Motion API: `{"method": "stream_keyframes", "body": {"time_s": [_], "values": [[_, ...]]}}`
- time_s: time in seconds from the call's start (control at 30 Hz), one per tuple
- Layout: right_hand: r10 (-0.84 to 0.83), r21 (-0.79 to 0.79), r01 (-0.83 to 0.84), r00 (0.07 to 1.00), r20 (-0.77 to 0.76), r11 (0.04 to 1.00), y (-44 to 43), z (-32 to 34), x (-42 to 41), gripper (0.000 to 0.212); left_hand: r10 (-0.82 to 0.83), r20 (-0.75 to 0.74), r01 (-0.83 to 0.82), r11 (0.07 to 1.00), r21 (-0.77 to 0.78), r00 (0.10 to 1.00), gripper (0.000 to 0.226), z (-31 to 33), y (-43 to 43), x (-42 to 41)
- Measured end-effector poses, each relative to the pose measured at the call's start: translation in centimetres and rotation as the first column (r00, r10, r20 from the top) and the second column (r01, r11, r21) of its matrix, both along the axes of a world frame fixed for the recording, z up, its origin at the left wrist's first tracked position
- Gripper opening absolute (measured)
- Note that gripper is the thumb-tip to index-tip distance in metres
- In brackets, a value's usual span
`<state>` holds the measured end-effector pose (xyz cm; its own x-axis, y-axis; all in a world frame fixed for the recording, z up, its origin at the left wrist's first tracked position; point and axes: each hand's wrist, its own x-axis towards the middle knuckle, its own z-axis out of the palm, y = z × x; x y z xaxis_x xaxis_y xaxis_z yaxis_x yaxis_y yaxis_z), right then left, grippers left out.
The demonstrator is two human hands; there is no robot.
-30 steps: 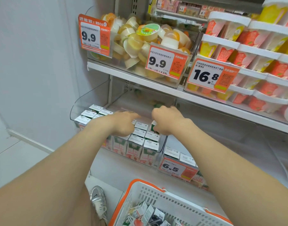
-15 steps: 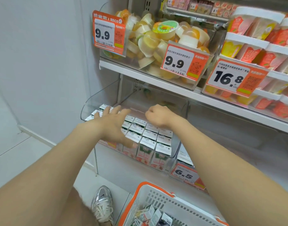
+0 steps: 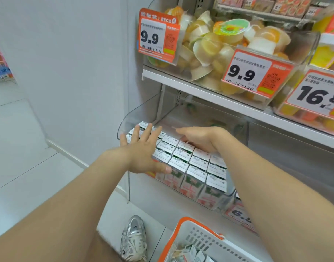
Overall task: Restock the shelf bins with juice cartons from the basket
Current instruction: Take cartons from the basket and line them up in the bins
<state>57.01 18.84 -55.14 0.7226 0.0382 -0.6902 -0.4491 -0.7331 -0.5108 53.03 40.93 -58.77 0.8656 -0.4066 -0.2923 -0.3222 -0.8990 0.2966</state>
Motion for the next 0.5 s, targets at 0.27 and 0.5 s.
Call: {"method": "stream_keyframes", "body": {"time_s": [0.27, 0.5], "values": [[-0.012, 0.117, -0.036, 0.922, 0.387, 0.992, 6.5, -1.2, 3.2, 0.064, 0.054, -0.018, -0.056, 0.994, -0.099, 0.998, 0.144, 0.2, 0.7, 0.0], [0.065, 0.138, -0.122, 0.930, 0.361, 0.983, 8.5, -1.1, 4.0, 0.059, 0.103, -0.026, -0.105, 0.985, -0.135, 0.994, 0.154, 0.2, 0.6, 0.4]]}}
